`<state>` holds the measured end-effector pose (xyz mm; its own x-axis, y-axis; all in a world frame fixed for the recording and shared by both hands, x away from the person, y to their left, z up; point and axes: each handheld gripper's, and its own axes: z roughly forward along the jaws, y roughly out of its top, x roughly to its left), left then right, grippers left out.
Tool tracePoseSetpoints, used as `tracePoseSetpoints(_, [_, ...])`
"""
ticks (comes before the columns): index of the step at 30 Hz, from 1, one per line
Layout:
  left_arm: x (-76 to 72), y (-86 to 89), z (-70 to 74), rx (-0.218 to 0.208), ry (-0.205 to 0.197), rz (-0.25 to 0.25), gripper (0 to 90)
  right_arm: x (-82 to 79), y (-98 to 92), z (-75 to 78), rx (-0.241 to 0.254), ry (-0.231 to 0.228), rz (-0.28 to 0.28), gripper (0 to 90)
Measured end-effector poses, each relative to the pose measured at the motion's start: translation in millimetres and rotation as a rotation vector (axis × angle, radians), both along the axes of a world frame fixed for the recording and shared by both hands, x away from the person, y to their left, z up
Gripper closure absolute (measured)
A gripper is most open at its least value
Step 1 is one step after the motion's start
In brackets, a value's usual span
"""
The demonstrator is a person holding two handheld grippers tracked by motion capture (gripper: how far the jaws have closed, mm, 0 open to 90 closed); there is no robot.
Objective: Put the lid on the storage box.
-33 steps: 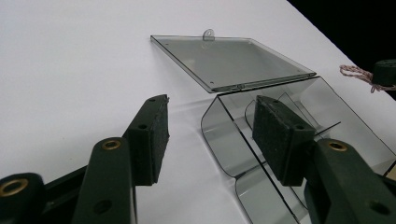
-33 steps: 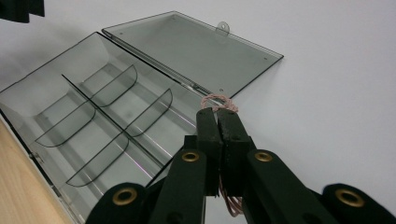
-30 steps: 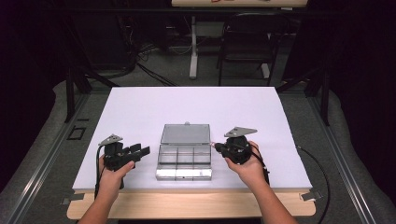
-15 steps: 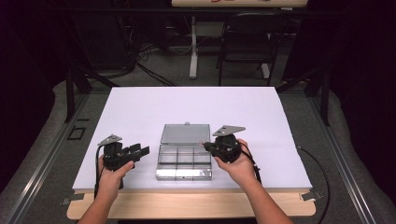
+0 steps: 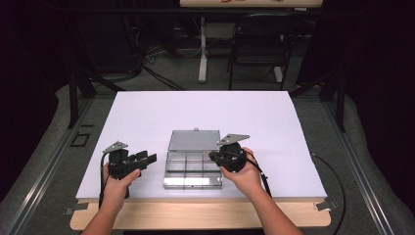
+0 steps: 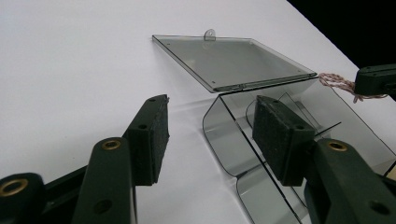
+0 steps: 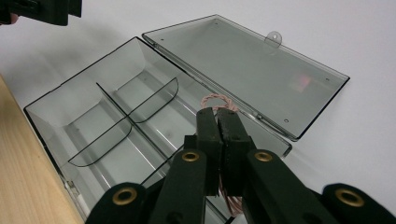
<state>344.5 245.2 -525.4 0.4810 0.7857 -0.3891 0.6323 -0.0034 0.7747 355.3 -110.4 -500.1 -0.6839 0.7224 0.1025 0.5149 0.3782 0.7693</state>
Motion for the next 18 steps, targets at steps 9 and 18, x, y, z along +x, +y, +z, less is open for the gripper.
tracePoseSetpoints(9, [0.0,0.2,-0.3,0.0,0.001,0.001,46.1,1.9,5.4,-11.8,-0.019,0.024,-0.003,88.8])
tracePoseSetpoints(18, [0.1,-0.4,-0.6,-0.002,0.005,0.0,46.0,2.7,7.6,-18.4,-0.022,0.033,-0.013,88.8])
